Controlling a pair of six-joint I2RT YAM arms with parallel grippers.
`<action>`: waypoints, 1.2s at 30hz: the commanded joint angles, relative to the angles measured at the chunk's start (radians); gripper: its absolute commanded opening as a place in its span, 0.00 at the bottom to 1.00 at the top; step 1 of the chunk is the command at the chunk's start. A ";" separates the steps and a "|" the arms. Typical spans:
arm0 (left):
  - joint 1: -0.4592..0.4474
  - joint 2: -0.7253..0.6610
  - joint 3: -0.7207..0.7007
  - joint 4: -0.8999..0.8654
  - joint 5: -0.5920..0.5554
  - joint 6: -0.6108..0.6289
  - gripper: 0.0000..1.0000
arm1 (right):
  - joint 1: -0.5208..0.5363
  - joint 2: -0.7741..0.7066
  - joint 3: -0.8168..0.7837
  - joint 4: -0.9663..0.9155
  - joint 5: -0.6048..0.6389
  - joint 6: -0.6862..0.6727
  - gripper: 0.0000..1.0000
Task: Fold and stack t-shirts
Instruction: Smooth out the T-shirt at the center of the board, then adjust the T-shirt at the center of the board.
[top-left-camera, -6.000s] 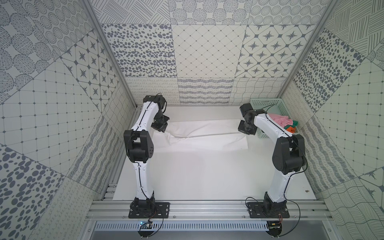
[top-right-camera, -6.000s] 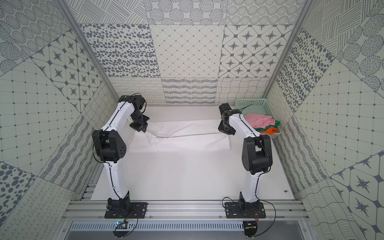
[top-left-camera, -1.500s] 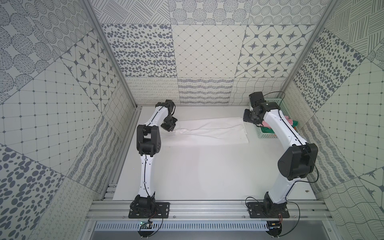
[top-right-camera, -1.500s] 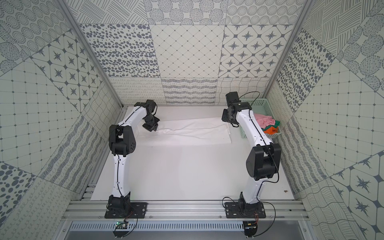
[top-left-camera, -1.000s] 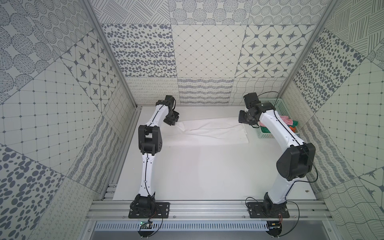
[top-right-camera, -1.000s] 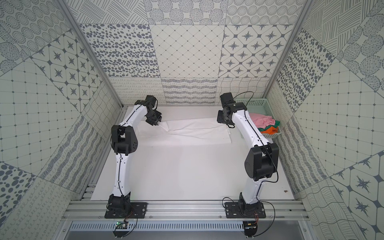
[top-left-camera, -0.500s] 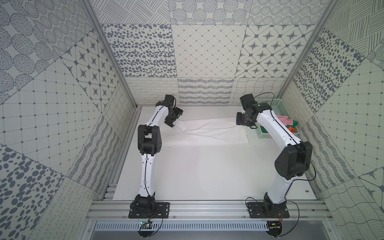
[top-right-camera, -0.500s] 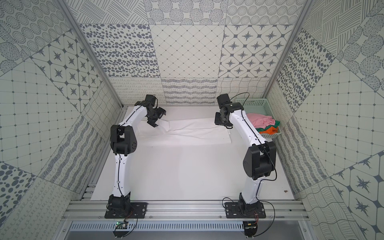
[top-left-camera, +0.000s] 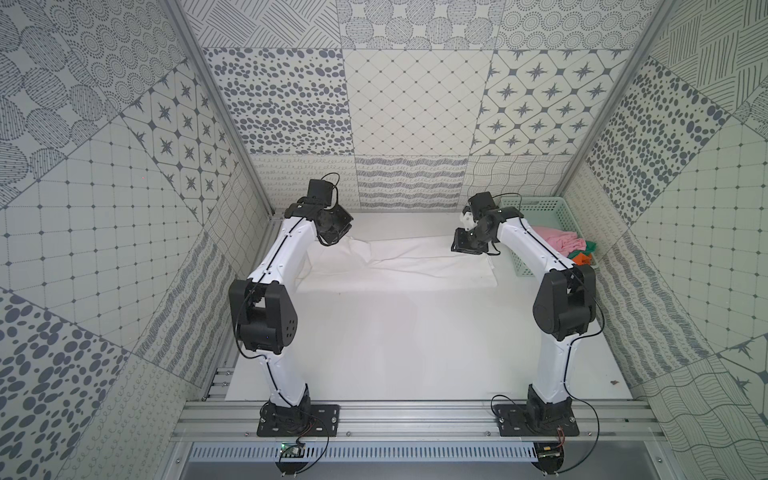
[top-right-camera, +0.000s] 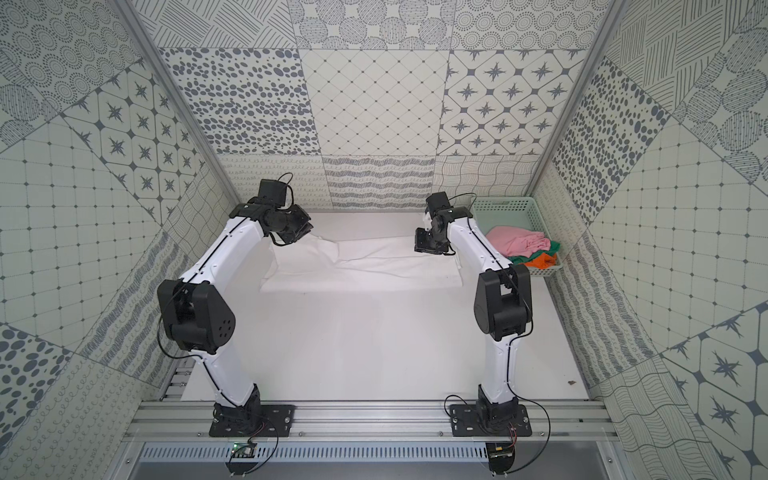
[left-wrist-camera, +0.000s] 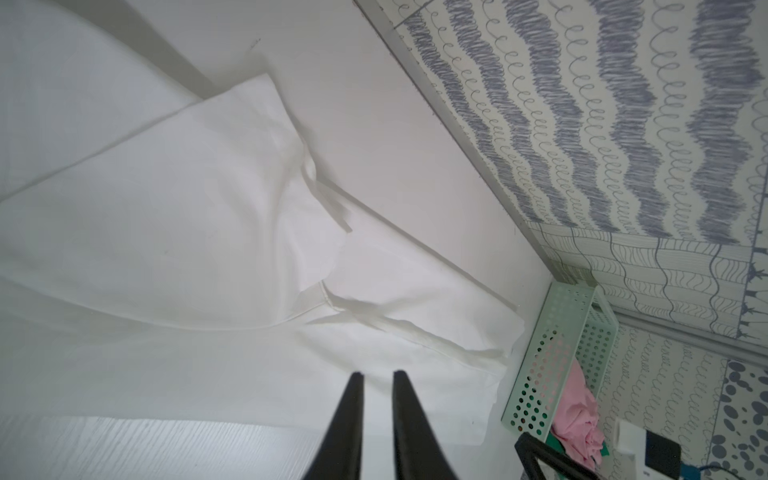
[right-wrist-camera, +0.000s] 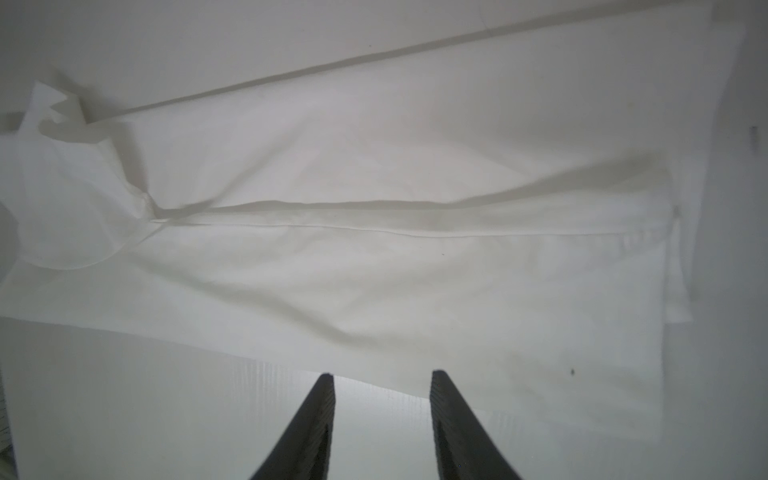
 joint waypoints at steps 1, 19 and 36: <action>-0.005 -0.136 -0.177 -0.060 -0.071 0.078 0.00 | 0.028 0.022 0.065 0.130 -0.231 0.001 0.22; -0.038 -0.332 -0.445 -0.133 -0.146 -0.030 0.00 | 0.120 0.271 0.179 -0.076 0.477 0.074 0.00; -0.045 -0.335 -0.325 -0.237 -0.191 -0.032 0.00 | 0.230 0.262 -0.030 0.031 0.650 -0.067 0.00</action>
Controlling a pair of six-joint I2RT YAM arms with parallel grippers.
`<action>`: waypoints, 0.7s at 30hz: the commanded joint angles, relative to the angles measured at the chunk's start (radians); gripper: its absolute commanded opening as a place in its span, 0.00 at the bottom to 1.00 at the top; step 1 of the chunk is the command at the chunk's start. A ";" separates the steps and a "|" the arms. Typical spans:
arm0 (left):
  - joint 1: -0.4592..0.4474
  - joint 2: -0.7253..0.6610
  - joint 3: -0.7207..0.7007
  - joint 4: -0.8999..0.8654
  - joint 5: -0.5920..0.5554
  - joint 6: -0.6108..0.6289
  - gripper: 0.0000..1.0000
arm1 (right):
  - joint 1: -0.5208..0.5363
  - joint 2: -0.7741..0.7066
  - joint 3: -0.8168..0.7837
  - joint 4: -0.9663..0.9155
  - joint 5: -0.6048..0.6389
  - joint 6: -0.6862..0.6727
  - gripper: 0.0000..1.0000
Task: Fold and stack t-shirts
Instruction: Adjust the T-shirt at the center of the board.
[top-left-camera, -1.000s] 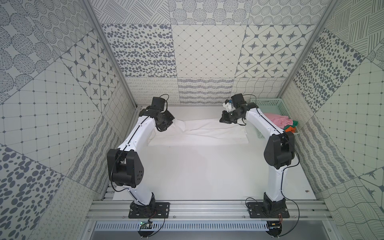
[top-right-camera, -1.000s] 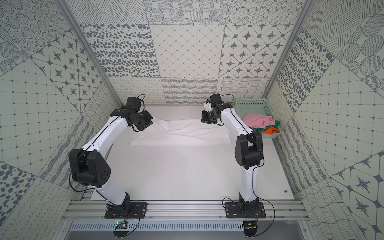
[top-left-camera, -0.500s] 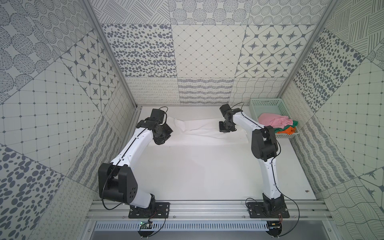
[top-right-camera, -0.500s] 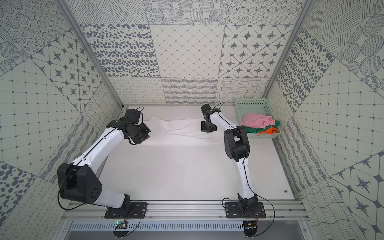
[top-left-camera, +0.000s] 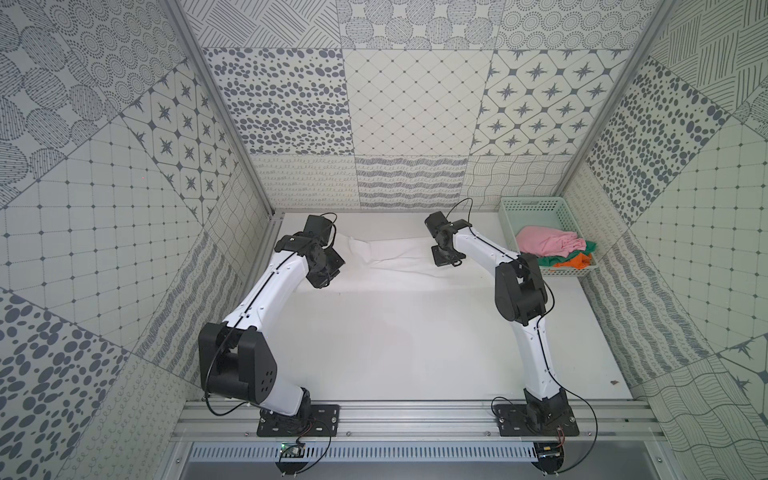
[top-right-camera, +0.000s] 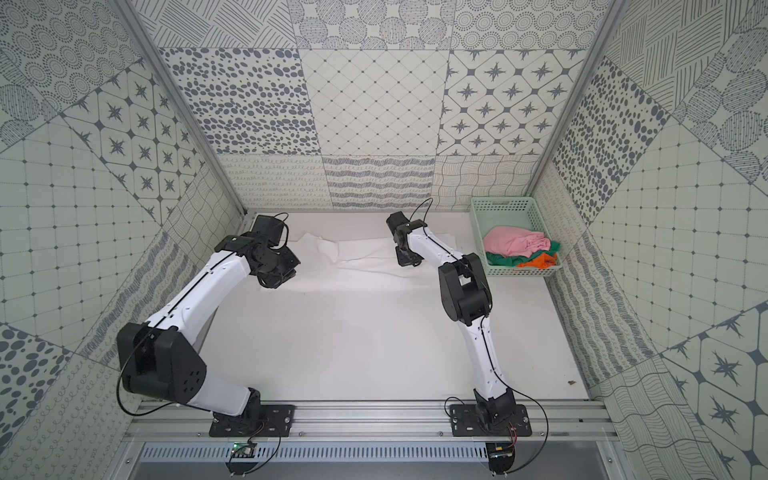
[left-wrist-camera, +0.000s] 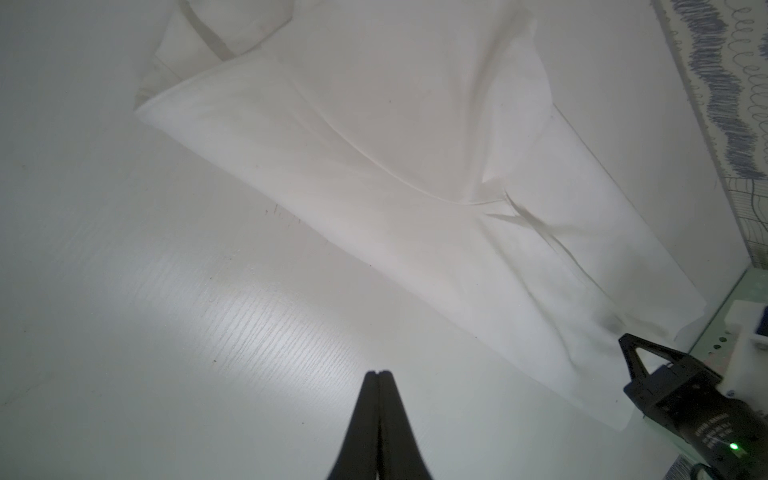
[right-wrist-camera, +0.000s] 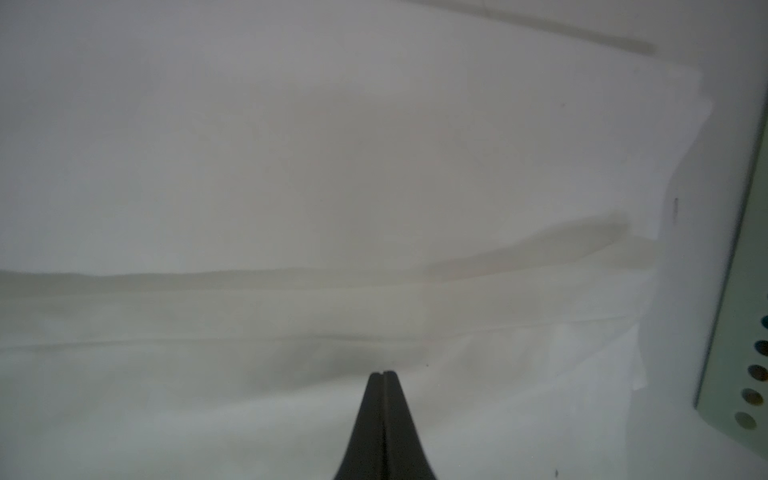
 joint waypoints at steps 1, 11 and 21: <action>-0.002 -0.032 0.040 -0.053 -0.016 -0.009 0.00 | 0.048 -0.054 -0.146 0.049 0.005 -0.012 0.00; -0.001 -0.072 0.075 -0.054 -0.098 -0.020 0.00 | 0.273 -0.351 -0.510 0.097 -0.224 0.120 0.00; -0.045 -0.383 -0.206 -0.078 -0.157 -0.214 0.00 | 0.464 -0.632 -0.526 0.103 -0.949 0.127 0.00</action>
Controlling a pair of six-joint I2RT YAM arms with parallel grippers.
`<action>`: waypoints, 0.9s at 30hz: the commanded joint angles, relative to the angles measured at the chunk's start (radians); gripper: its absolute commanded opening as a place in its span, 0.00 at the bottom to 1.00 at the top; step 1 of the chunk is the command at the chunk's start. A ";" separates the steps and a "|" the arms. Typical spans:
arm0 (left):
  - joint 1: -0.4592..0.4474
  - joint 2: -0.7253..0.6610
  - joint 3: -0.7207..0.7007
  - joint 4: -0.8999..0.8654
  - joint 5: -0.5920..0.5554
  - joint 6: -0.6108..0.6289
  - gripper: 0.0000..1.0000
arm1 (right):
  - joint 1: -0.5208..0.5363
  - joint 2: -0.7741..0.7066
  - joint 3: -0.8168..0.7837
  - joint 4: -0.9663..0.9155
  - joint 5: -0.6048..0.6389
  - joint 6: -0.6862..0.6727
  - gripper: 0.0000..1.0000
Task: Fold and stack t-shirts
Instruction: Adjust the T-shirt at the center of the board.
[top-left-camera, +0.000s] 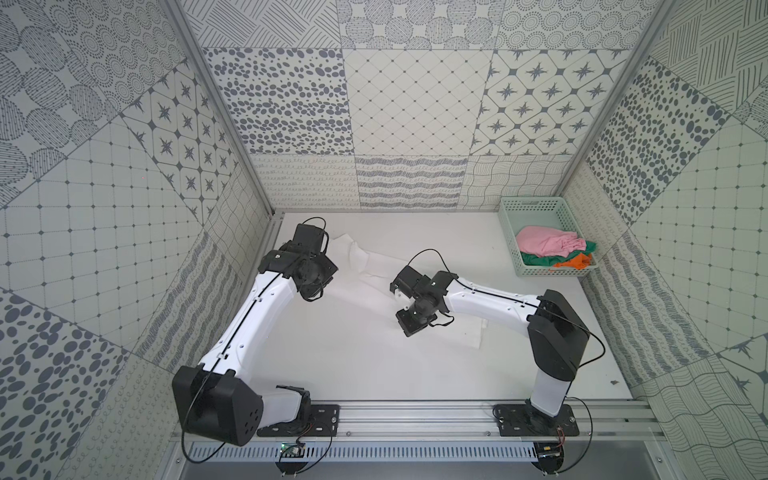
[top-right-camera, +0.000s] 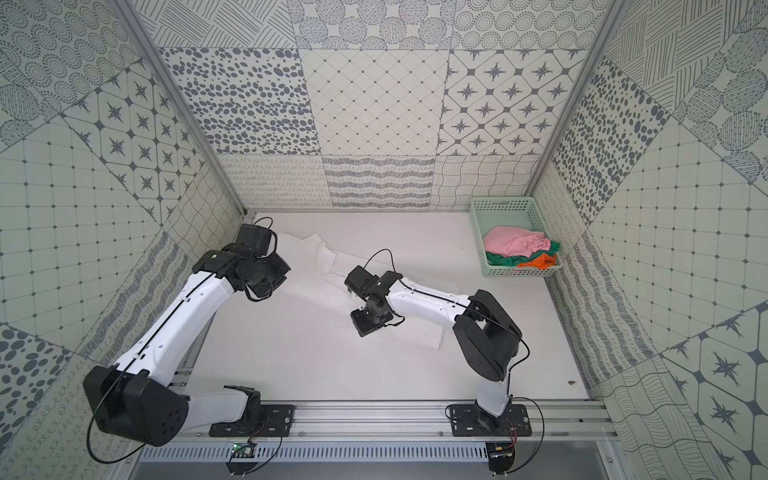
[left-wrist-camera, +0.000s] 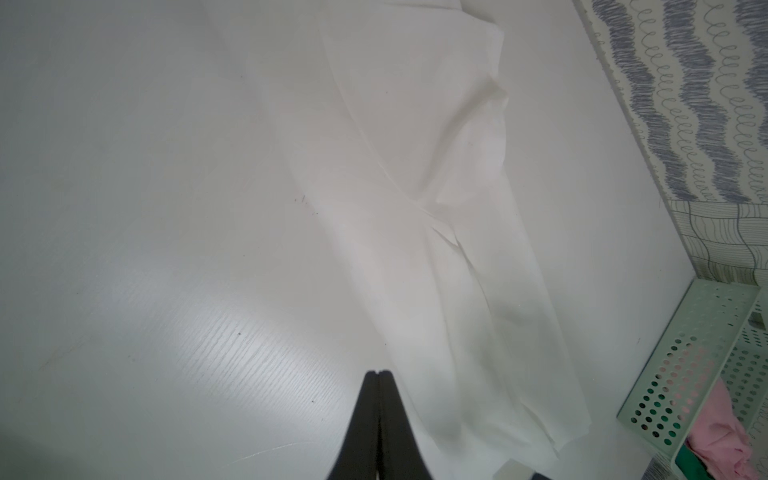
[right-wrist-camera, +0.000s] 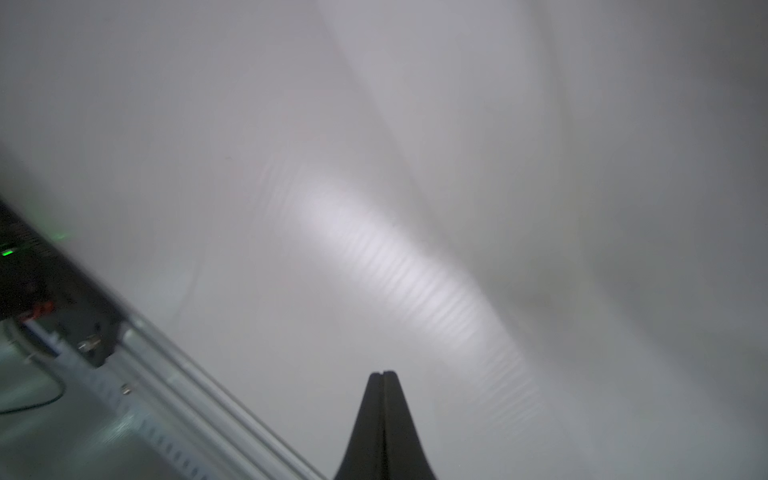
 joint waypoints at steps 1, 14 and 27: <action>-0.029 -0.161 -0.066 -0.081 -0.096 -0.134 0.00 | 0.004 -0.132 0.005 0.004 -0.249 0.022 0.00; -0.069 -0.351 -0.077 -0.206 -0.060 -0.059 0.00 | -0.265 -0.044 -0.069 -0.024 0.398 0.083 0.00; -0.069 -0.355 -0.052 -0.287 -0.015 0.041 0.00 | -0.257 0.293 0.084 0.014 0.462 0.122 0.00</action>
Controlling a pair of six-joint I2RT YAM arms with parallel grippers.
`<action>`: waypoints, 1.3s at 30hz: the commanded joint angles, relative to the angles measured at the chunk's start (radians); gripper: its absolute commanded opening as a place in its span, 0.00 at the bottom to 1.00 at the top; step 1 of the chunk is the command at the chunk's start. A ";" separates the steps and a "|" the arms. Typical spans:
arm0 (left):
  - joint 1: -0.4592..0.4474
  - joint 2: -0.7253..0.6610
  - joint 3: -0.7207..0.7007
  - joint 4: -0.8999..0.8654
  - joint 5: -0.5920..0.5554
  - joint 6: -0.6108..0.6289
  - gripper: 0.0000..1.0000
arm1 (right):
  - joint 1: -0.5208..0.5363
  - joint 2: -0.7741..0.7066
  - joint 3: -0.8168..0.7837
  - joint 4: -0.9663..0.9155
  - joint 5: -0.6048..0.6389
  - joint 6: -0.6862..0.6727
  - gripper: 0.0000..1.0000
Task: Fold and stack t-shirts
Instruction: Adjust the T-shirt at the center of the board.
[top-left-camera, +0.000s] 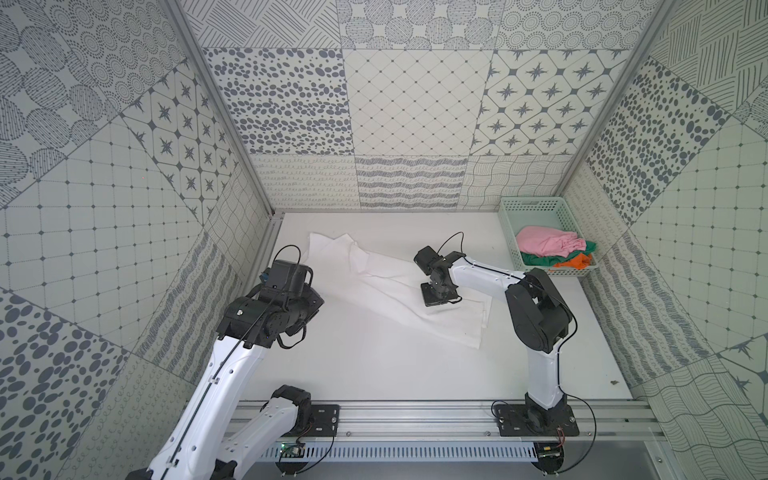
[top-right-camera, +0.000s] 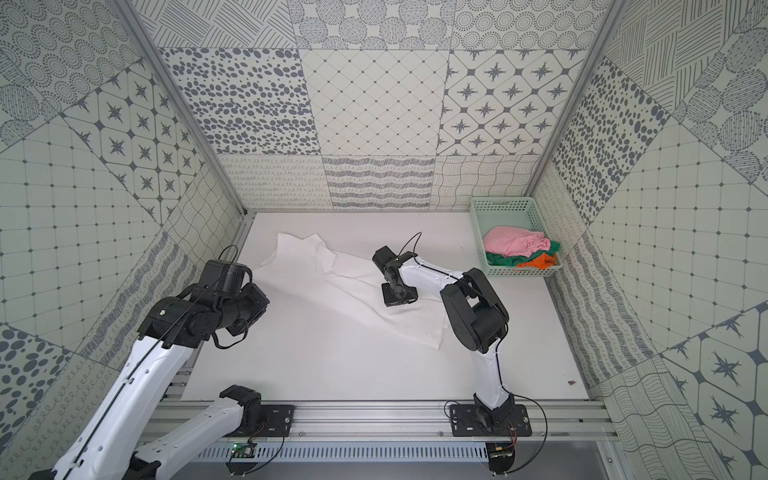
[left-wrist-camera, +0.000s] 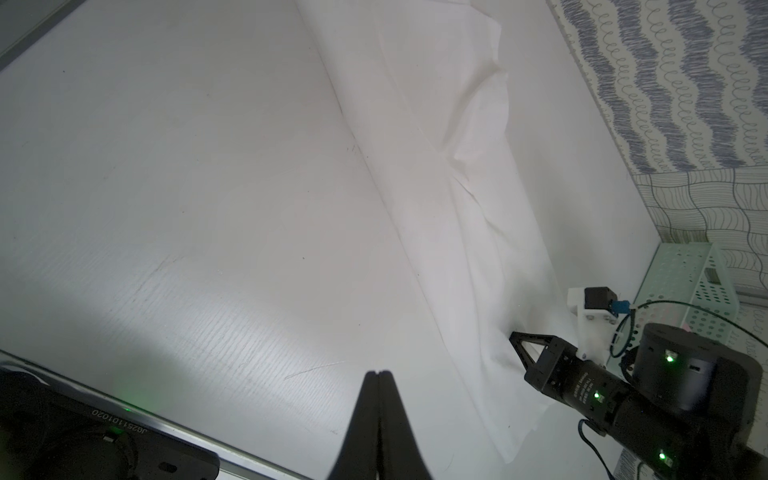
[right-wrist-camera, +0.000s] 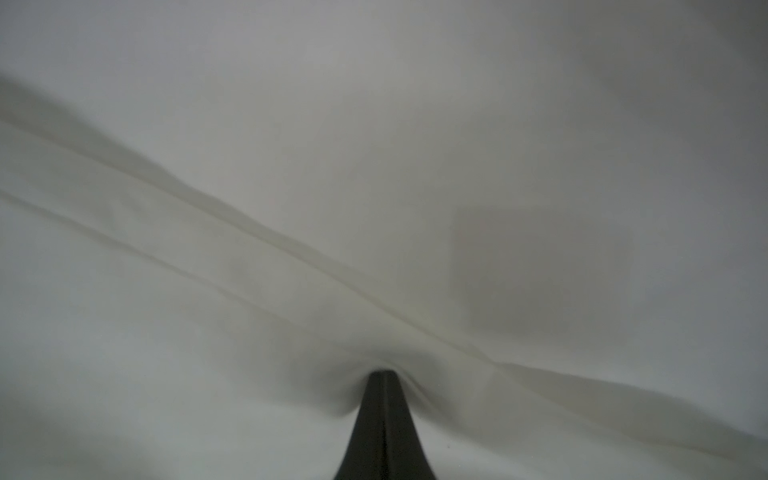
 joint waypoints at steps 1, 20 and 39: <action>-0.002 -0.007 0.018 -0.073 0.028 0.072 0.00 | 0.028 0.040 -0.026 0.032 0.025 0.027 0.00; -0.002 0.114 0.129 -0.027 0.040 0.155 0.00 | 0.609 0.048 -0.114 0.233 -0.319 0.151 0.00; -0.002 -0.271 0.210 -0.256 0.137 0.019 0.00 | 0.185 0.290 0.817 0.134 -0.637 0.147 0.00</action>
